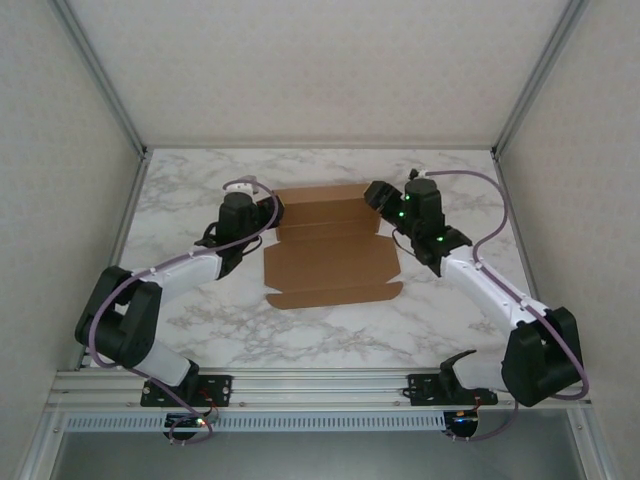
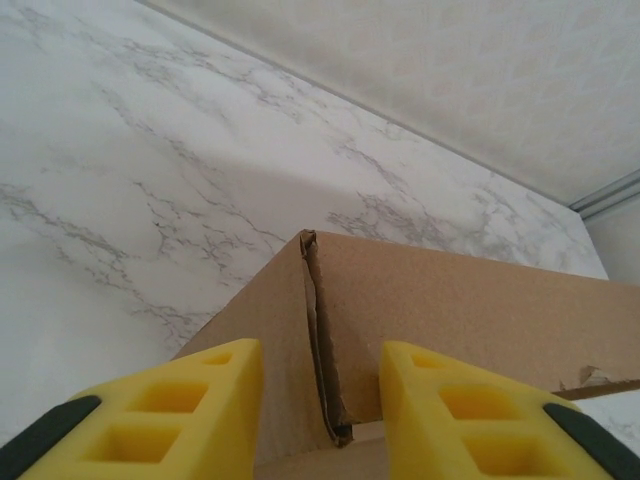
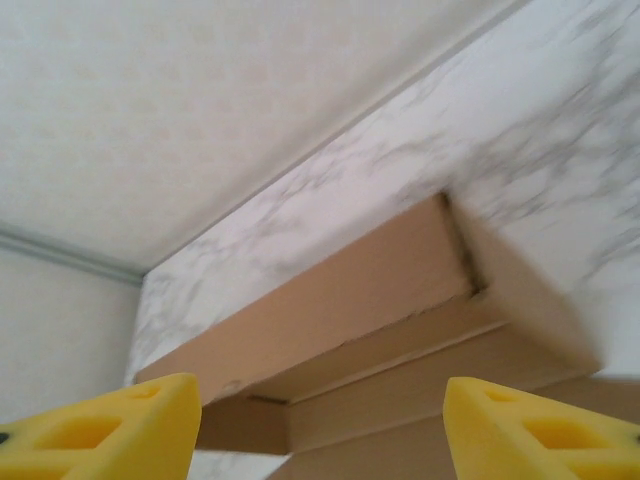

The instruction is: Fold the paper box

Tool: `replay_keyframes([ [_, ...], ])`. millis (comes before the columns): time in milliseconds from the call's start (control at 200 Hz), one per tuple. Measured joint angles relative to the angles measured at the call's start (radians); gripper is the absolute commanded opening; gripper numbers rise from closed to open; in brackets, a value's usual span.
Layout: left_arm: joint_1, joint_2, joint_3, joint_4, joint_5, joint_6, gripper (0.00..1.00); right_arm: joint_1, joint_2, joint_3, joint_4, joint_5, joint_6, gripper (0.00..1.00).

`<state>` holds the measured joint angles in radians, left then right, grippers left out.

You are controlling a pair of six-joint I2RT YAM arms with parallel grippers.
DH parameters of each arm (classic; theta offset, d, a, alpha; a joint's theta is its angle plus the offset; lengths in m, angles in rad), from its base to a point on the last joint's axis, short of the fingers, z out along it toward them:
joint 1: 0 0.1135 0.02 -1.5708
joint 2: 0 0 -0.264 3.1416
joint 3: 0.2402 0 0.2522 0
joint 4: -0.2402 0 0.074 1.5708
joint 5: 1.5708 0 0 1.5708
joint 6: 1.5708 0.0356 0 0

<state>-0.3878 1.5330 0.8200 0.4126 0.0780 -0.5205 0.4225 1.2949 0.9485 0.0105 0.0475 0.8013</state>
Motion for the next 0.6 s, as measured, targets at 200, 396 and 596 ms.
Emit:
replay_keyframes([
  [200, 0.000, 0.023, 0.020, 0.000, 0.001, 0.028, 0.32, -0.077, 0.007, 0.009, -0.084, 0.011, -0.080, 0.63],
  [396, 0.006, 0.035, 0.020, 0.024, 0.005, 0.027, 0.31, -0.085, 0.143, 0.079, -0.138, -0.031, -0.130, 0.57],
  [596, 0.011, 0.051, 0.033, 0.032, 0.018, 0.028, 0.30, -0.089, 0.205, 0.084, -0.140, -0.050, -0.135, 0.42],
])
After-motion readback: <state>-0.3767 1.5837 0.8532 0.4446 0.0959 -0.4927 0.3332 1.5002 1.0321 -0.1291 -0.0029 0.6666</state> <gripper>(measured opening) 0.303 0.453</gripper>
